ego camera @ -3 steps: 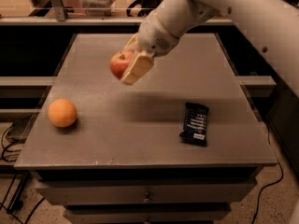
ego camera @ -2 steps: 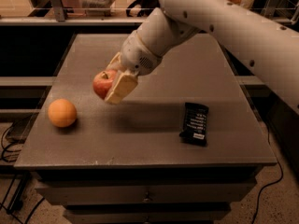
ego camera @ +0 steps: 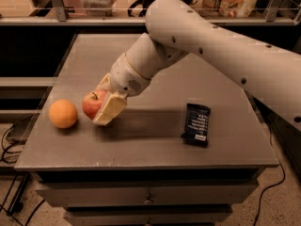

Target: Move apple near orange

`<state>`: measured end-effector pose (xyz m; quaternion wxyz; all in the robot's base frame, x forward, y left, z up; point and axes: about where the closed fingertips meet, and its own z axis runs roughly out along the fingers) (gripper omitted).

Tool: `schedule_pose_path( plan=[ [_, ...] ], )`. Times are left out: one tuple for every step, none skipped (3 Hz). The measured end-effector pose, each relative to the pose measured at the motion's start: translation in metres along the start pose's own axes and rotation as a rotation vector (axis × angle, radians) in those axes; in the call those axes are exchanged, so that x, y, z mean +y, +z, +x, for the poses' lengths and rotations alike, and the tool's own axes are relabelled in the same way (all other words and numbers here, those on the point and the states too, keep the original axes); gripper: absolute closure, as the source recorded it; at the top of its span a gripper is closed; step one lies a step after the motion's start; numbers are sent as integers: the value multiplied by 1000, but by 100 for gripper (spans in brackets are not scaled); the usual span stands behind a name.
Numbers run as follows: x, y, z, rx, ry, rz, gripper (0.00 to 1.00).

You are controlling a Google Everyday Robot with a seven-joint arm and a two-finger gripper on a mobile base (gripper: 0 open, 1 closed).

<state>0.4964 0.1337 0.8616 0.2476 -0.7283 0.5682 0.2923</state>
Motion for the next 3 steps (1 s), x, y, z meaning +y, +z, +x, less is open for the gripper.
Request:
schedule_pose_path(
  plan=[
    [4,2,0,-30,8,0,23],
    [5,3,-1,-28,5,-4,0],
    [5,3,-1,-27,5,-4,0]
  ],
)
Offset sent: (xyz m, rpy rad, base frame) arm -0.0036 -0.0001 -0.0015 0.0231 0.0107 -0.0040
